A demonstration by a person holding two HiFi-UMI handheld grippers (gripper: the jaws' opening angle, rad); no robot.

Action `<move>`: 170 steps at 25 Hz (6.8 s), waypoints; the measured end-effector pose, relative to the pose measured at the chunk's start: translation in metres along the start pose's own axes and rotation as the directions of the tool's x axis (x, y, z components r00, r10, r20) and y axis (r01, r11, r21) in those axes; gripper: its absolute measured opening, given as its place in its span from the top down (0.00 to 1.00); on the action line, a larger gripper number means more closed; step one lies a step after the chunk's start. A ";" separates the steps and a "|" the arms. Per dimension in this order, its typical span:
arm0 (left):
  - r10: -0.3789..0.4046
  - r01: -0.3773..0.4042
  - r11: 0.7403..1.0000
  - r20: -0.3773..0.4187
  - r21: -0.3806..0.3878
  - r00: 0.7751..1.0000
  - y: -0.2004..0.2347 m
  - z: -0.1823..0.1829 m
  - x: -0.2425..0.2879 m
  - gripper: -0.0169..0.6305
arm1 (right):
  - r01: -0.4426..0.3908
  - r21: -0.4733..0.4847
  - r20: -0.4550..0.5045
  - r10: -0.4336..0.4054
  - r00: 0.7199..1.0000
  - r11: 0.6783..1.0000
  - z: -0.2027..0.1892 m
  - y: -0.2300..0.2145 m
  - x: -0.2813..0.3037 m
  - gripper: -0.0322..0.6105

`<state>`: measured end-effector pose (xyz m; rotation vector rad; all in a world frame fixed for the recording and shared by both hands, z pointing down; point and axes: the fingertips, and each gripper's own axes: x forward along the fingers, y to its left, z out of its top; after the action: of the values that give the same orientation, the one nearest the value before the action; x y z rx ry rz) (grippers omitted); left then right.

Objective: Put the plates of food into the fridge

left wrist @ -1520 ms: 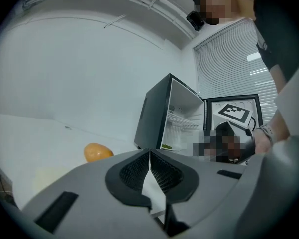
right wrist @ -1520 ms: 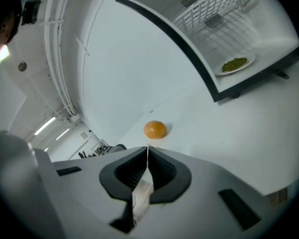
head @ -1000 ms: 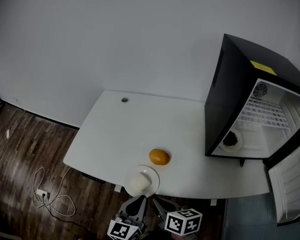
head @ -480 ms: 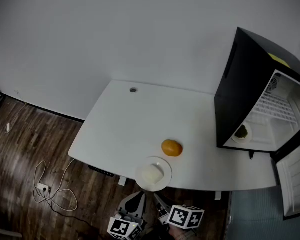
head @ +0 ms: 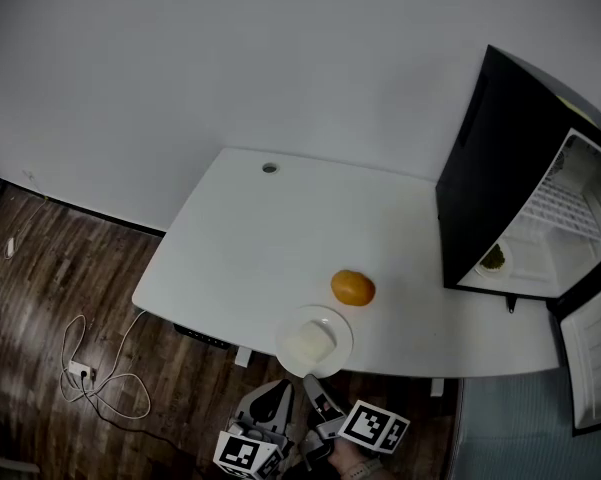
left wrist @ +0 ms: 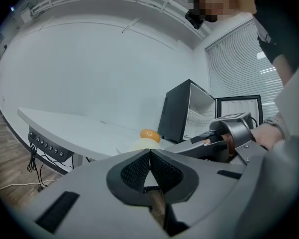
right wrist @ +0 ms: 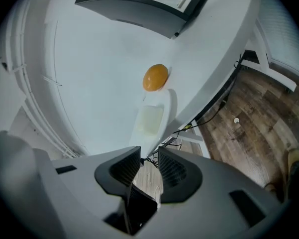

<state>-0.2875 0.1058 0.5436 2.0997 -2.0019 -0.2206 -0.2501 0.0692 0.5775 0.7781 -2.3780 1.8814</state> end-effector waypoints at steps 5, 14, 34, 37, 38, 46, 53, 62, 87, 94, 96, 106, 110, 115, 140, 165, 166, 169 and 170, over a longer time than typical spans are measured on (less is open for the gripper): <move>0.006 -0.007 1.000 -0.011 -0.008 1.000 0.003 -0.004 0.002 0.96 | 0.006 0.029 0.033 -0.007 0.999 1.000 0.002 0.000 0.008 0.81; -0.008 0.008 1.000 -0.012 -0.004 1.000 0.006 -0.005 0.002 0.96 | 0.038 0.108 0.083 -0.047 0.995 0.993 0.002 -0.010 0.018 0.81; -0.010 0.010 1.000 -0.024 -0.003 1.000 0.012 -0.007 0.003 0.96 | -0.037 0.173 0.145 0.011 0.989 0.984 0.011 -0.005 0.015 0.92; -0.019 0.019 1.000 -0.023 -0.006 1.000 0.008 -0.003 0.006 0.96 | -0.041 0.206 0.148 0.010 0.989 0.978 0.013 -0.008 0.012 0.92; -0.026 0.026 1.000 -0.019 -0.005 0.999 0.007 -0.002 0.007 0.96 | -0.043 0.206 0.149 0.012 0.989 0.978 0.014 -0.008 0.011 0.92; -0.052 0.052 0.999 -0.050 -0.003 0.997 -0.004 -0.008 0.015 0.96 | -0.051 0.245 0.157 0.013 0.988 0.968 0.023 -0.014 -0.002 0.92; -0.099 0.100 0.995 -0.059 0.005 0.993 -0.024 -0.005 0.029 0.96 | -0.061 0.274 0.199 0.005 0.980 0.960 0.039 -0.020 -0.021 0.92; -0.223 0.225 0.974 -0.057 0.029 0.973 -0.077 0.001 0.063 0.96 | -0.068 0.310 0.306 -0.032 0.951 0.948 0.083 -0.033 -0.066 0.92; -0.506 0.510 0.860 -0.111 0.006 0.855 -0.259 -0.017 0.176 0.96 | -0.099 0.375 0.565 -0.142 0.813 0.922 0.229 -0.093 -0.213 0.92; -0.514 0.519 0.855 -0.128 0.001 0.848 -0.294 -0.009 0.209 0.96 | -0.115 0.392 0.597 -0.157 0.787 0.913 0.270 -0.105 -0.238 0.92; -0.522 0.527 0.850 -0.128 0.003 0.843 -0.302 -0.010 0.219 0.96 | -0.120 0.396 0.605 -0.161 0.780 0.910 0.281 -0.108 -0.243 0.92; -0.540 0.547 0.837 -0.119 0.027 0.833 -0.343 -0.005 0.262 0.96 | -0.006 0.341 0.609 -0.216 0.763 0.940 0.331 -0.119 -0.264 0.92; -0.552 0.559 0.828 -0.116 0.036 0.826 -0.356 -0.004 0.271 0.96 | -0.009 0.330 0.623 -0.210 0.753 0.944 0.349 -0.120 -0.271 0.92; -0.561 0.569 0.821 -0.122 0.040 0.819 -0.366 -0.002 0.280 0.96 | -0.036 0.342 0.647 -0.207 0.734 0.939 0.371 -0.120 -0.273 0.92; -0.628 0.640 0.768 -0.160 0.032 0.762 -0.375 -0.008 0.358 0.96 | -0.082 0.426 0.702 -0.272 0.658 0.901 0.448 -0.151 -0.254 0.92; -0.625 0.640 0.768 -0.172 0.039 0.761 -0.369 -0.007 0.388 0.96 | -0.039 0.446 0.704 -0.324 0.632 0.894 0.493 -0.167 -0.240 0.92; -0.629 0.643 0.765 -0.171 0.038 0.759 -0.369 -0.009 0.388 0.96 | -0.029 0.440 0.701 -0.323 0.635 0.897 0.494 -0.166 -0.240 0.92; -0.632 0.645 0.764 -0.169 0.032 0.757 -0.370 -0.010 0.387 0.96 | -0.014 0.426 0.689 -0.315 0.653 0.904 0.498 -0.166 -0.238 0.92; -0.631 0.644 0.764 -0.168 0.030 0.757 -0.369 -0.010 0.386 0.96 | -0.003 0.420 0.684 -0.314 0.659 0.907 0.499 -0.165 -0.238 0.92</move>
<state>0.0918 -0.2643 0.4735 2.6992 -1.1526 -0.0813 0.1665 -0.3253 0.5160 2.0845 -2.1113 2.2882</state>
